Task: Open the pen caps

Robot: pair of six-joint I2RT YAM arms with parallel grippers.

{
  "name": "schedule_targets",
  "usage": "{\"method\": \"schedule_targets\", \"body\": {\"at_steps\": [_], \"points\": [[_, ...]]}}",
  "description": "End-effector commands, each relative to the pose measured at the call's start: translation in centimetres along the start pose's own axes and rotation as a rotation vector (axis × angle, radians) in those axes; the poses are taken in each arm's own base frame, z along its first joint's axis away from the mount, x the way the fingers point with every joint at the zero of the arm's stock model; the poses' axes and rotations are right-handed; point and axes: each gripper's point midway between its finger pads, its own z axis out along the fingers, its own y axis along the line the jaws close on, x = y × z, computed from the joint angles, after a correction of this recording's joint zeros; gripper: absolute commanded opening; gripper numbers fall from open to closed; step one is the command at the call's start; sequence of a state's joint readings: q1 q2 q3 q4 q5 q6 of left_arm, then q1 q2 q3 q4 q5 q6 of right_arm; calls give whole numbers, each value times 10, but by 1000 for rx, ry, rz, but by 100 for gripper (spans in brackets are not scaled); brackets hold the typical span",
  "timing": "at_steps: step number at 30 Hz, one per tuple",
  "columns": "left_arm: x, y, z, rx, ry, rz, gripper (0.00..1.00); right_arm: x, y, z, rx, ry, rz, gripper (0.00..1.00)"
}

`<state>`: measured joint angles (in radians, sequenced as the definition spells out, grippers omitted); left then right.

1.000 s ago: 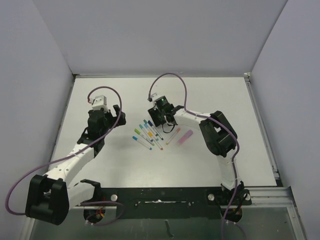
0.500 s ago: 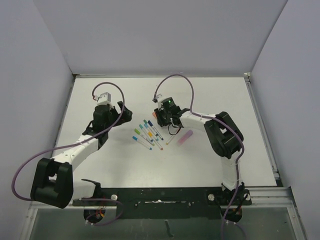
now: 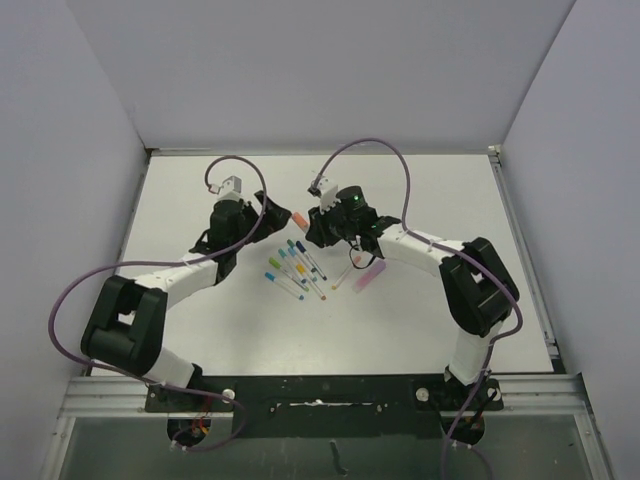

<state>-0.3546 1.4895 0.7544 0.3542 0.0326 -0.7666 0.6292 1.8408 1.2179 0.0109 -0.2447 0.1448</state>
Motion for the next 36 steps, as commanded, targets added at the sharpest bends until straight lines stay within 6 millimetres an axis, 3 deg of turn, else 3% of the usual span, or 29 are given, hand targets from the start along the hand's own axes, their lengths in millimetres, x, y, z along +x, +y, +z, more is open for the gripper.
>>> {"method": "schedule_targets", "body": {"at_steps": [1, 8, 19, 25, 35, 36], "points": [[-25, -44, 13, 143, -82, -73, 91, -42, 26, -16, -97, -145, -25, 0], [-19, -60, 22, 217, -69, -121, 86, -44, 34, -18, -136, -175, -47, 0], [3, -75, 25, 309, -21, -186, 66, -50, 36, -17, -146, -215, -56, 0], [7, -72, 22, 317, -18, -189, 47, -47, 35, -14, -149, -226, -48, 0], [15, -70, 20, 336, 4, -198, 0, -54, 35, -23, -131, -272, -46, 0], [15, -71, 20, 337, 4, -199, 0, -54, 35, -24, -128, -275, -46, 10]]}}
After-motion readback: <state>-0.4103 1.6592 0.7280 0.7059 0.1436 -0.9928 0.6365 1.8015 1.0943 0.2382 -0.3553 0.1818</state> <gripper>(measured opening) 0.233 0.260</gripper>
